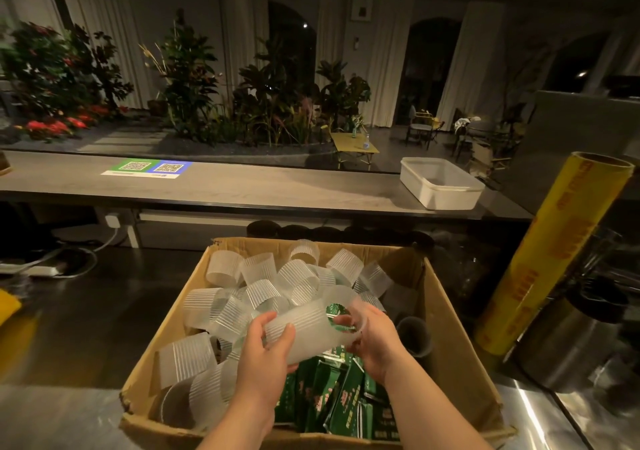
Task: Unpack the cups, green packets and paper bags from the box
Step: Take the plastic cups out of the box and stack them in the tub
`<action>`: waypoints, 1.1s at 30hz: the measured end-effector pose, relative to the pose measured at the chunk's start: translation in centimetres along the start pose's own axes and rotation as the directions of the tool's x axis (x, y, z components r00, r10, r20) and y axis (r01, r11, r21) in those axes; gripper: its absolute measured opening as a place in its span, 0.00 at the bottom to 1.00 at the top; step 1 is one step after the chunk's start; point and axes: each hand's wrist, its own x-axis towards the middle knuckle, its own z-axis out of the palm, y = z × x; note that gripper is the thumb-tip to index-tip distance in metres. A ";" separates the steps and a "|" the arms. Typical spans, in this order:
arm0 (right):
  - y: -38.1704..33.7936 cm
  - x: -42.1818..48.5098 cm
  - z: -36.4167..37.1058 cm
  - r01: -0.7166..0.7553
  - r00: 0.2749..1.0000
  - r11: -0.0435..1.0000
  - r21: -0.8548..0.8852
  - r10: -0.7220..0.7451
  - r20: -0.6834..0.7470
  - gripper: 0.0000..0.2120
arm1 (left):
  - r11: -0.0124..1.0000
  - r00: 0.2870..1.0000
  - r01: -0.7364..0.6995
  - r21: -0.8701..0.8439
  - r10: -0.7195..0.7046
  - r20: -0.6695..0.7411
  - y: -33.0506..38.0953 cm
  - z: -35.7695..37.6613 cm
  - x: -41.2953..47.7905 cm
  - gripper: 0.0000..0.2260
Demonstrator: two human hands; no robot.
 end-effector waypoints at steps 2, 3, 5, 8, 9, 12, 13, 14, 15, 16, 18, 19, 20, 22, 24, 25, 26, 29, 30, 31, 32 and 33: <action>0.2 0.4 0.0 0.127 0.986 0.991 -0.035 -0.130 -0.106 0.07 | 1.000 1.000 -0.002 0.005 0.002 -0.009 0.0 0.0 0.0 0.16; 0.2 0.4 -0.1 0.178 0.971 0.983 -0.039 -0.182 -0.157 0.05 | 1.000 1.000 0.001 0.011 -0.001 -0.018 0.1 0.0 0.0 0.15; 0.1 0.3 0.0 0.199 0.961 0.980 0.005 -0.195 -0.195 0.10 | 1.000 0.999 0.014 0.009 -0.013 -0.040 0.1 0.0 0.1 0.14; -0.1 0.1 0.3 0.131 0.988 0.988 0.081 -0.123 -0.097 0.21 | 1.000 0.996 0.029 0.007 -0.028 -0.084 0.0 -0.1 0.3 0.13; 0.0 0.0 0.3 0.131 0.990 0.991 0.028 -0.130 -0.059 0.19 | 0.999 0.995 0.031 0.010 -0.030 -0.091 0.0 -0.1 0.3 0.14; 0.4 0.4 0.2 0.145 0.988 0.985 -0.094 -0.150 -0.048 0.06 | 1.000 0.997 0.016 0.022 -0.014 -0.082 0.0 0.0 0.2 0.14; 0.4 0.5 0.2 0.130 0.988 0.988 -0.082 -0.136 -0.072 0.05 | 1.000 0.997 0.010 0.024 -0.008 -0.073 0.0 0.0 0.2 0.14; 0.4 0.6 0.1 0.116 0.989 0.991 -0.066 -0.121 -0.083 0.06 | 1.000 0.998 0.007 0.024 -0.006 -0.059 -0.1 0.0 0.1 0.14; 0.3 0.7 0.0 0.104 0.991 0.994 -0.043 -0.107 -0.079 0.07 | 1.000 0.999 0.007 0.021 -0.006 -0.039 -0.1 0.0 0.1 0.14; 0.2 0.7 0.0 0.092 0.994 0.995 -0.023 -0.093 -0.051 0.09 | 1.000 1.000 0.010 0.019 -0.009 -0.016 -0.1 0.1 0.0 0.14; 0.5 0.8 -0.2 0.087 0.995 0.996 0.004 -0.087 0.045 0.10 | 1.000 0.999 0.027 0.003 -0.027 0.022 0.0 0.2 0.0 0.13; 0.7 0.8 -0.2 0.079 0.991 0.997 -0.006 -0.078 0.108 0.11 | 0.999 0.999 0.039 -0.018 -0.039 0.029 0.1 0.2 0.0 0.12; 0.8 0.6 -0.1 0.068 0.983 0.997 -0.045 -0.059 0.176 0.12 | 0.998 0.998 0.052 -0.042 -0.051 0.029 0.1 0.2 0.0 0.12; 1.3 0.4 0.4 0.061 0.975 0.974 -0.218 -0.011 0.221 0.13 | 0.997 0.998 0.058 -0.056 -0.057 0.020 0.1 0.1 0.1 0.12; 1.2 0.6 0.7 0.082 0.990 0.935 -0.345 -0.035 0.139 0.15 | 0.998 0.999 0.054 -0.032 -0.053 0.006 -0.1 0.0 0.2 0.13; 1.0 1.0 0.5 0.076 0.997 0.934 -0.350 -0.061 0.054 0.16 | 0.998 0.999 0.054 -0.027 -0.054 0.002 -0.1 0.0 0.3 0.14; 0.7 1.3 0.0 0.073 0.994 0.929 -0.364 -0.098 -0.052 0.14 | 0.998 0.999 0.053 -0.025 -0.053 -0.003 -0.2 0.0 0.4 0.14; -0.7 3.2 -3.5 -0.013 0.946 0.699 -0.715 -0.224 -0.235 0.07 | 0.999 0.999 0.048 -0.013 -0.048 -0.019 -0.2 0.0 0.6 0.13; -0.9 3.7 -4.9 -0.090 0.953 0.578 -0.811 -0.187 -0.239 0.08 | 0.999 0.999 0.048 -0.007 -0.048 -0.018 -0.2 0.0 0.7 0.13; -0.7 4.4 -6.2 -0.159 0.965 0.468 -0.869 -0.112 -0.237 0.12 | 0.999 0.999 0.046 -0.004 -0.046 -0.014 -0.2 0.0 0.7 0.13; -0.4 5.0 -7.3 -0.204 0.973 0.389 -0.898 -0.021 -0.230 0.16 | 0.999 0.999 0.042 -0.002 -0.042 -0.011 -0.3 0.1 0.7 0.13; 0.2 5.3 -8.0 -0.228 0.973 0.352 -0.908 0.062 -0.221 0.18 | 0.999 0.999 0.037 0.004 -0.037 -0.011 -0.3 0.2 0.6 0.13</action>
